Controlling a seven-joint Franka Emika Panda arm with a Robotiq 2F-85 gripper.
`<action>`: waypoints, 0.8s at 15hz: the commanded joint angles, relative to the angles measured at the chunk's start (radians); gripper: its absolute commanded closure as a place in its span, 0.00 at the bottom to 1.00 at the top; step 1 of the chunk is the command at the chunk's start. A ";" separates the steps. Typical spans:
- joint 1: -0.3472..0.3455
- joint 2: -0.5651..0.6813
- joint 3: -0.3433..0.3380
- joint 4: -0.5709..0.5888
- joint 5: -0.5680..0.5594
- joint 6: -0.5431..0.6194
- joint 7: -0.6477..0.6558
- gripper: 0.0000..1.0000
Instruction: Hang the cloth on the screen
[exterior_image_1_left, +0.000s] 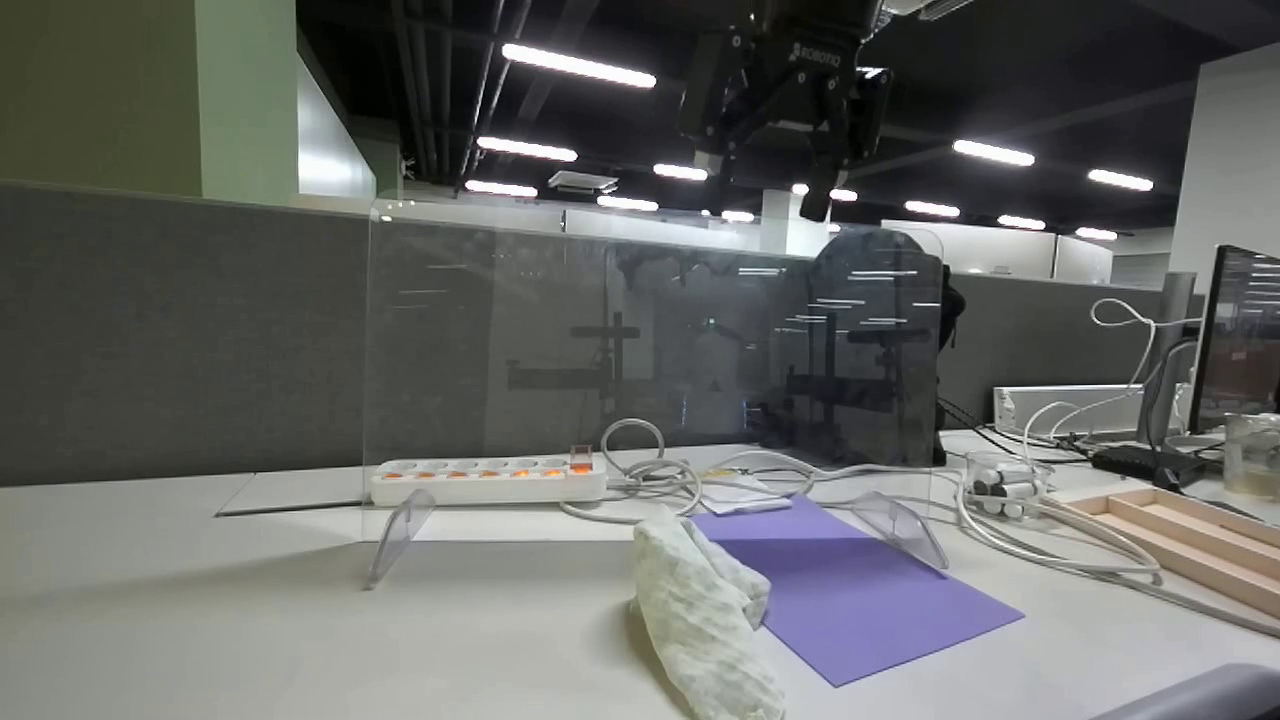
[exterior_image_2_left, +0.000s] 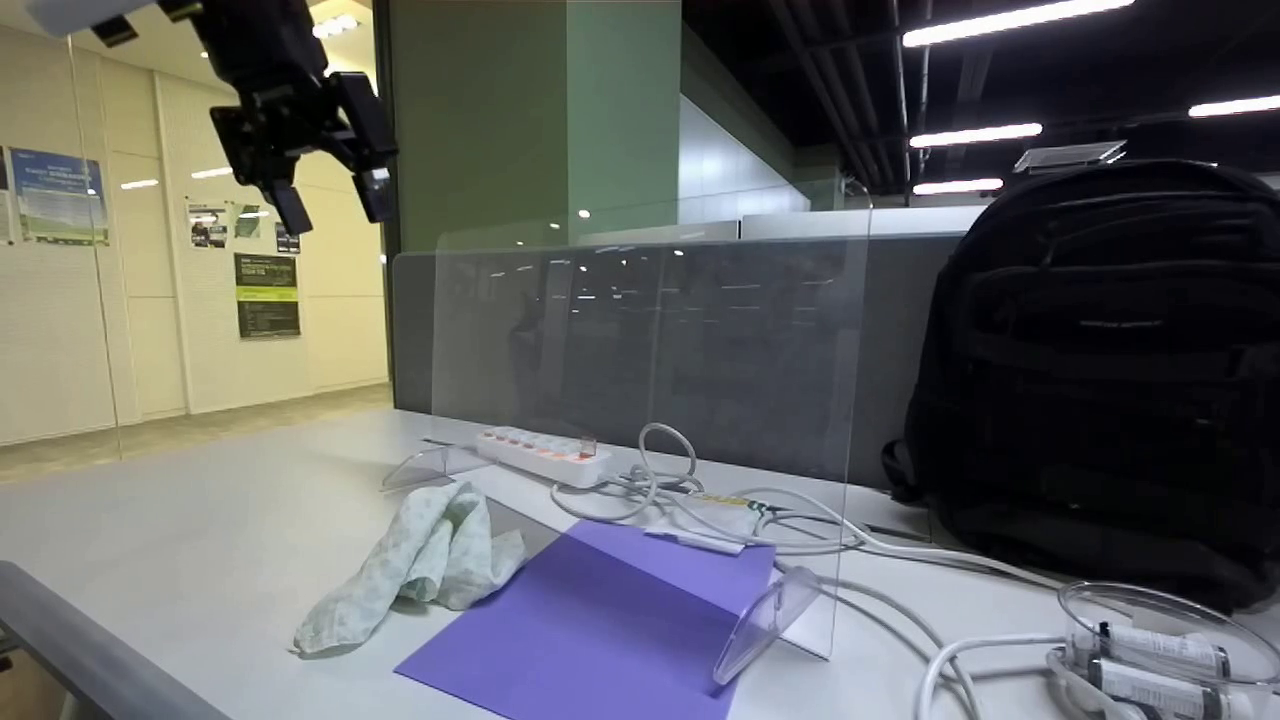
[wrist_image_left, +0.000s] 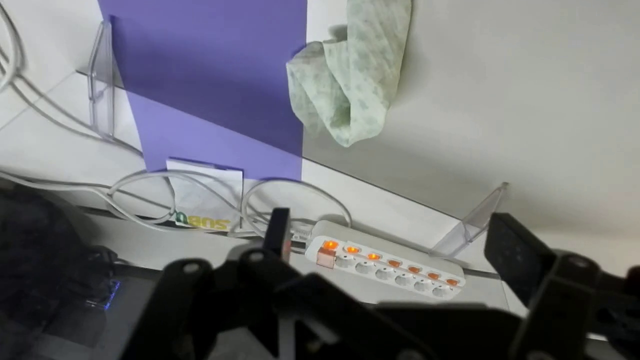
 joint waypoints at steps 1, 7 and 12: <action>0.033 0.146 -0.087 0.002 0.020 0.156 -0.092 0.00; 0.143 0.368 -0.197 0.002 0.156 0.270 -0.245 0.00; 0.127 0.443 -0.170 0.002 0.142 0.337 -0.235 0.00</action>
